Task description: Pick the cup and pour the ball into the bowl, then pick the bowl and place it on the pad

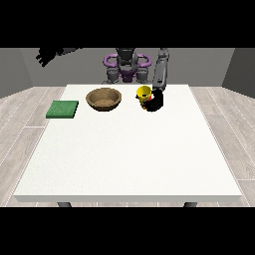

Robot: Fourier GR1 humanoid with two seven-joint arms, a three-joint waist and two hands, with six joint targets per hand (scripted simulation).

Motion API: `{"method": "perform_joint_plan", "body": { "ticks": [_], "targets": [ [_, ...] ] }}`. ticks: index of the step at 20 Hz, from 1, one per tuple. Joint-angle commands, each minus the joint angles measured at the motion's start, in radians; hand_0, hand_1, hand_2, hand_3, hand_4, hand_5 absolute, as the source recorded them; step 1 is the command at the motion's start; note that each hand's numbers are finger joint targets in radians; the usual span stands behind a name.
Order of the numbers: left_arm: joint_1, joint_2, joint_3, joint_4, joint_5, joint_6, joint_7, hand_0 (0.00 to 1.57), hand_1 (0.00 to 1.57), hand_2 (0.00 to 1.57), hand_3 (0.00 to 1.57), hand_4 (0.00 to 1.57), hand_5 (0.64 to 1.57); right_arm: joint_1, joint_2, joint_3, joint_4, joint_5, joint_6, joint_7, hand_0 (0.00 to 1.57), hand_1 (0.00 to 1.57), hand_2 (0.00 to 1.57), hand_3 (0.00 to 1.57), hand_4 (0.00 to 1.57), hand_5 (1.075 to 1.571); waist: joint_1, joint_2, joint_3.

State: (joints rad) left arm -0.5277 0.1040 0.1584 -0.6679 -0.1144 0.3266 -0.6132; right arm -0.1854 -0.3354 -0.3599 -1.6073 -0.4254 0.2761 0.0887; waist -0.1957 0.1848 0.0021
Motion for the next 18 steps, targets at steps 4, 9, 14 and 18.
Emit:
{"method": "perform_joint_plan", "body": {
  "ticks": [4,9,14,18],
  "targets": [
    [-0.117,-0.028,-0.193,-0.005,-0.258,0.226,0.269,1.3,1.3,1.57,1.57,1.4,1.488,-0.018,-0.044,-0.032,0.168,0.009,0.022,0.005,0.0,0.0,0.0,0.28,0.64,1.564,0.042,-0.127,0.0021],
    [-0.191,0.072,-0.356,0.113,-0.553,0.356,0.444,1.37,1.37,1.57,1.57,1.45,1.531,-0.011,-0.011,0.003,0.186,0.002,0.048,-0.001,0.0,0.0,0.0,0.19,0.66,1.563,0.002,-0.153,0.0064],
    [-0.24,-0.061,-0.509,0.177,-0.757,0.36,0.714,1.35,1.35,1.57,1.57,1.44,1.54,0.048,-0.045,-0.052,0.343,0.031,0.097,-0.094,0.0,0.0,0.0,0.0,0.68,1.559,0.075,-0.224,0.0019],
    [-0.331,-0.101,-0.588,0.18,-0.842,0.251,0.88,1.36,1.36,1.57,1.57,1.44,1.545,0.01,-0.078,-0.073,0.416,0.016,0.109,-0.079,0.0,0.0,0.0,0.0,0.68,1.559,0.09,-0.249,0.0001]
  ]
}}
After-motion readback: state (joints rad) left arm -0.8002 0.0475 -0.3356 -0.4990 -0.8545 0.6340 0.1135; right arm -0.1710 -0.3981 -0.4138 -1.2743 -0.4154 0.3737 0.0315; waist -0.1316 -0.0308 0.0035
